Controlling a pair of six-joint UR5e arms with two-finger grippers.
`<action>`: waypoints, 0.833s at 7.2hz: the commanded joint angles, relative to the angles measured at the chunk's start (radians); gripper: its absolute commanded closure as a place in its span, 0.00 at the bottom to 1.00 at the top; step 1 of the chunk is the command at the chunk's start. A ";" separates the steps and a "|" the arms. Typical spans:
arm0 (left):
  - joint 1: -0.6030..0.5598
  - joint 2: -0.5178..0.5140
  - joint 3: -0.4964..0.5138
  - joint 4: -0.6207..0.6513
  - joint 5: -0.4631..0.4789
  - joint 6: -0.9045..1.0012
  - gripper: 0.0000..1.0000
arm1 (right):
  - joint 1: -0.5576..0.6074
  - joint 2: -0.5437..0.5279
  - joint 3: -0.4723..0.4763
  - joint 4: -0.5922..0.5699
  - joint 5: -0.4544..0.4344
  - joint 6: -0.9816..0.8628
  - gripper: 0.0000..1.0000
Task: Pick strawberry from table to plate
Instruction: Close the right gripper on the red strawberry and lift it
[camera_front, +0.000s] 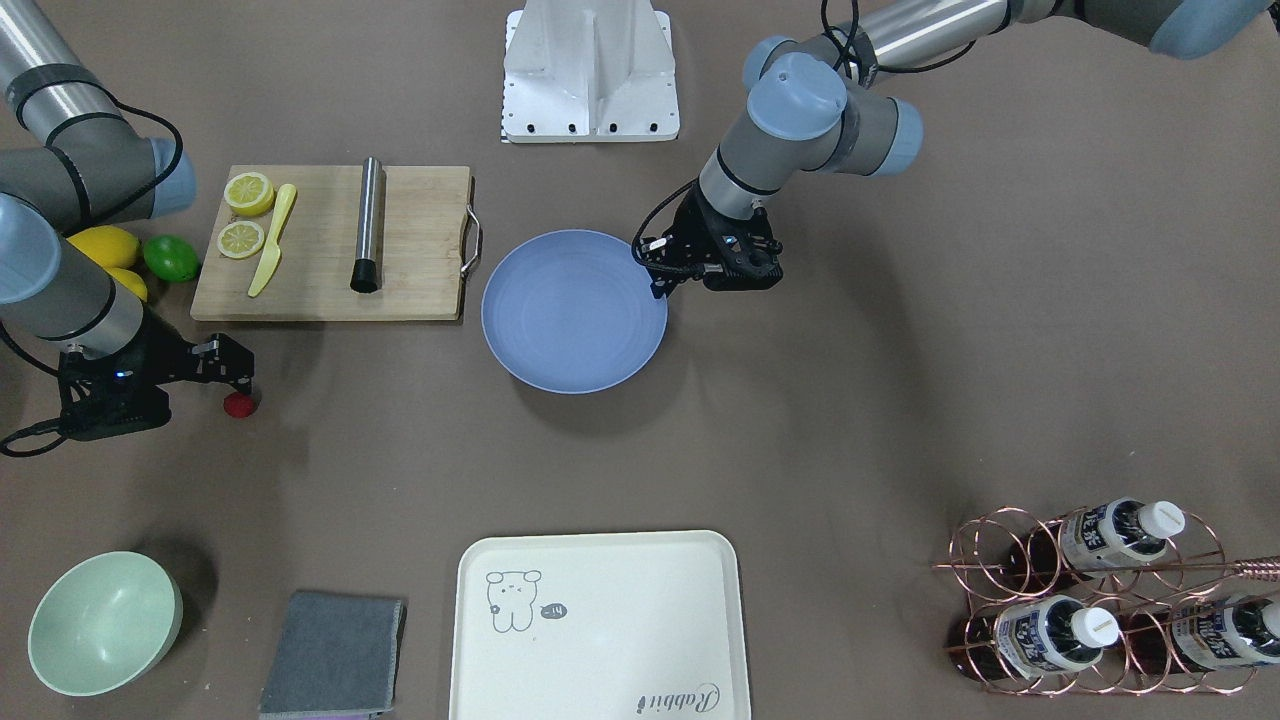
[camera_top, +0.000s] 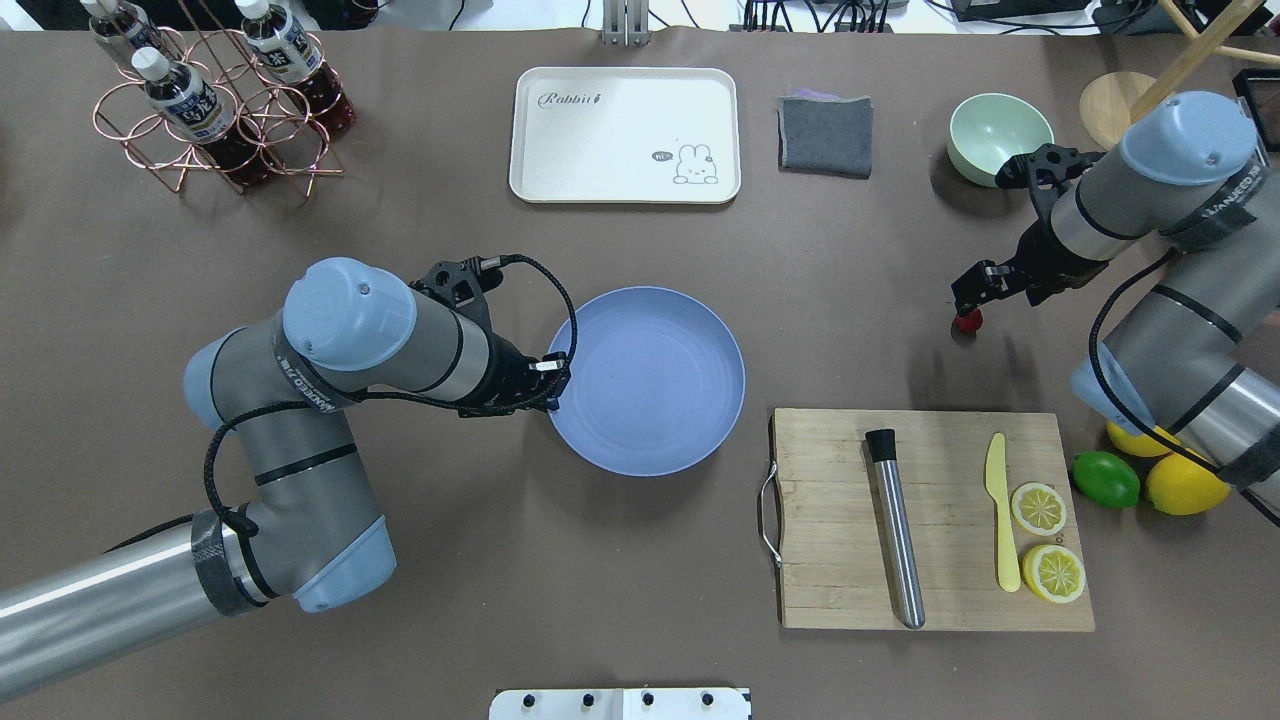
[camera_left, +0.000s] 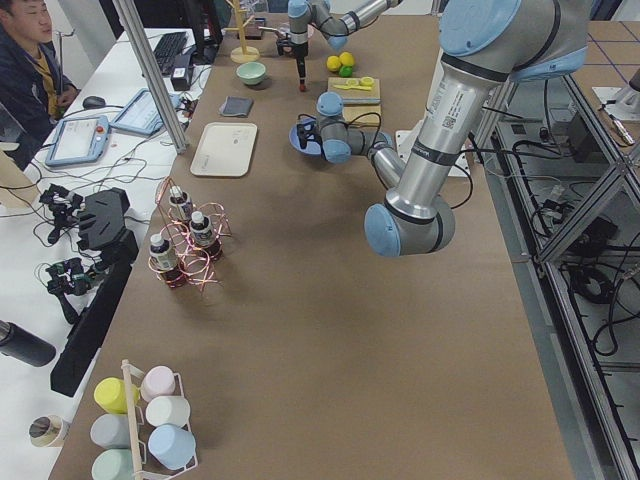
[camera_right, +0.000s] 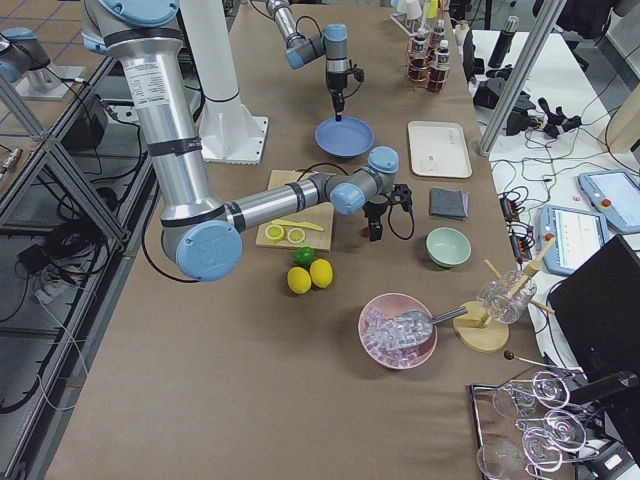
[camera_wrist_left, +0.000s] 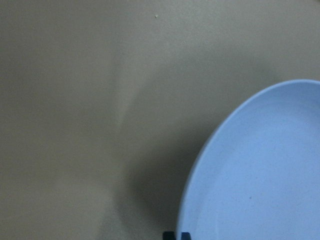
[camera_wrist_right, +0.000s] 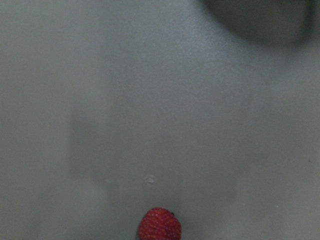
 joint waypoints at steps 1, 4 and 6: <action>0.025 -0.023 0.019 0.002 0.020 -0.002 1.00 | -0.029 0.020 -0.029 0.000 -0.015 0.000 0.10; 0.034 -0.039 0.027 0.001 0.037 0.002 0.35 | -0.030 0.031 -0.049 0.000 -0.015 0.000 1.00; 0.026 -0.033 0.016 0.002 0.037 0.003 0.11 | -0.030 0.042 -0.040 0.000 -0.010 0.004 1.00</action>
